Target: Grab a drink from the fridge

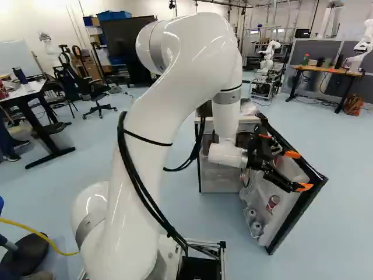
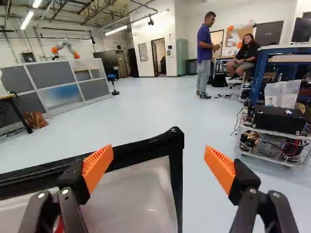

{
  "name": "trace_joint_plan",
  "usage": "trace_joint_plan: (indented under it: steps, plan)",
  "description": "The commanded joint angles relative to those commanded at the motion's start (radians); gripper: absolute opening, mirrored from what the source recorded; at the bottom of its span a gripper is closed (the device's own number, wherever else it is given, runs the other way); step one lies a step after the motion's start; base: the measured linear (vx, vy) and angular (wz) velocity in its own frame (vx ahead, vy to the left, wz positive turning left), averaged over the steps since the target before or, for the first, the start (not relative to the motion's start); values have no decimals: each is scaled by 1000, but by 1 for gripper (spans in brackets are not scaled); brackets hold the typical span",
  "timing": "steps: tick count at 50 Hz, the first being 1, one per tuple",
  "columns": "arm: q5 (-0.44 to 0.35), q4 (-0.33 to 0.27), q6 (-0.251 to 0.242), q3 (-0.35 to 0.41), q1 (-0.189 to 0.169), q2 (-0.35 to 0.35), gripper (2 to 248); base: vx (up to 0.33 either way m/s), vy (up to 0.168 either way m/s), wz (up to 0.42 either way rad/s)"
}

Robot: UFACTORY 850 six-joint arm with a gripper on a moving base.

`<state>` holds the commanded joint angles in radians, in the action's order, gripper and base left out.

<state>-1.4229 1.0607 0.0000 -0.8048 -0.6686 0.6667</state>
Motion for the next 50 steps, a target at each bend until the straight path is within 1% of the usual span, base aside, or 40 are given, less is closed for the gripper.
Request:
trace_joint_plan:
  steps: [23, 38, 43, 50]
  plan:
    - [0, 0, 0, -139, -60, 82, 247, 0, 0, 0]
    - [0, 0, 0, -219, -90, 129, 247, 0, 0, 0]
    - [0, 0, 0, -231, -95, 136, 247, 0, 0, 0]
    - [0, -1, 0, -200, -93, 118, 247, 0, 0, 0]
